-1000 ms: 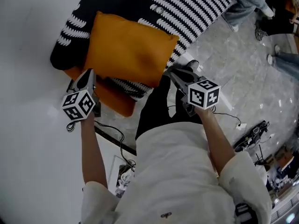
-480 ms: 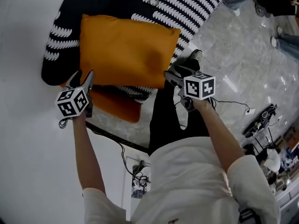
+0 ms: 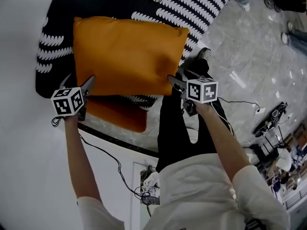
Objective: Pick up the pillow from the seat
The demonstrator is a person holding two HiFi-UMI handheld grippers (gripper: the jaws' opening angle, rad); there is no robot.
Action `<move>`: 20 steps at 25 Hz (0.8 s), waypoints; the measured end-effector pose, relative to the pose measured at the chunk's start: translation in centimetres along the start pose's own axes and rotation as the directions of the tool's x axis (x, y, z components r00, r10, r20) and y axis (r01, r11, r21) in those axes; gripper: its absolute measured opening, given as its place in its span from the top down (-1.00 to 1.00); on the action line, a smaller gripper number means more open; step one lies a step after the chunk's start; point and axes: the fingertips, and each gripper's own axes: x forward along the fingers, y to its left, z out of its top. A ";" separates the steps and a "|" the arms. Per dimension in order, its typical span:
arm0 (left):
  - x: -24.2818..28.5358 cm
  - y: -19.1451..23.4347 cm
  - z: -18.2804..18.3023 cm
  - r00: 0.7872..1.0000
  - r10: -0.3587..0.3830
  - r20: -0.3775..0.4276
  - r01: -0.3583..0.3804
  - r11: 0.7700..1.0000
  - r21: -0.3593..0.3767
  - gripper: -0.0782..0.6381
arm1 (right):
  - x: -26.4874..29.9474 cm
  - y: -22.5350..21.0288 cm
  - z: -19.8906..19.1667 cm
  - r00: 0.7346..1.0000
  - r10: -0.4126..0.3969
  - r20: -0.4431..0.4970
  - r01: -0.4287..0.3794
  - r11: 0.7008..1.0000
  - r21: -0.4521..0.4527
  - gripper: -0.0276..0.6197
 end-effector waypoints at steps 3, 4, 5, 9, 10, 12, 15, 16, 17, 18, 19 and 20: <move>1.2 0.9 -0.1 1.000 -0.010 -0.025 0.010 1.000 0.001 -0.50 | 1.7 -1.0 -0.2 1.000 -0.017 -0.007 0.017 0.999 0.030 -0.17; 1.6 1.1 0.0 1.000 -0.012 -0.027 0.012 1.000 -0.002 -0.53 | 2.2 -1.2 -0.1 1.000 -0.019 -0.005 0.019 0.999 0.042 -0.19; 2.0 1.3 0.0 1.000 -0.012 -0.028 0.012 1.000 -0.002 -0.55 | 2.6 -1.5 -0.1 1.000 -0.021 -0.001 0.021 0.998 0.057 -0.21; 4.1 1.5 -0.9 0.999 -0.006 -0.048 0.006 1.000 -0.003 -0.68 | 4.6 -2.7 -0.5 0.999 -0.049 0.009 0.048 0.993 0.110 -0.33; 4.5 1.5 -1.0 0.998 -0.013 -0.058 0.012 1.000 -0.008 -0.73 | 4.9 -2.8 -0.5 0.999 -0.053 0.009 0.051 0.992 0.118 -0.36; 5.4 1.4 -1.2 0.996 -0.029 -0.082 0.028 0.999 -0.022 -0.81 | 5.6 -3.1 -0.6 0.999 -0.051 0.008 0.049 0.988 0.144 -0.40; 6.9 1.9 -1.2 0.993 -0.024 -0.118 0.022 0.999 -0.026 -0.85 | 7.0 -4.1 -0.6 0.998 -0.069 -0.002 0.068 0.981 0.180 -0.45; 7.2 2.1 -1.3 0.992 -0.021 -0.128 0.018 1.000 -0.024 -0.85 | 7.4 -4.4 -0.8 0.997 -0.081 -0.007 0.081 0.979 0.185 -0.46; 7.4 2.4 -1.4 0.991 -0.018 -0.136 0.015 1.000 -0.024 -0.86 | 7.7 -4.6 -1.0 0.996 -0.094 -0.012 0.094 0.978 0.187 -0.47; 7.6 2.6 -1.5 0.990 -0.018 -0.141 0.014 1.000 -0.026 -0.86 | 8.0 -4.7 -1.2 0.995 -0.101 -0.014 0.102 0.977 0.190 -0.47; 7.8 2.8 -1.5 0.989 -0.019 -0.145 0.016 1.000 -0.027 -0.86 | 8.3 -4.8 -1.5 0.995 -0.102 -0.014 0.103 0.975 0.195 -0.47; 8.0 3.0 -1.7 0.989 -0.023 -0.149 0.018 0.999 -0.029 -0.86 | 8.6 -4.9 -1.6 0.995 -0.098 -0.012 0.099 0.974 0.202 -0.47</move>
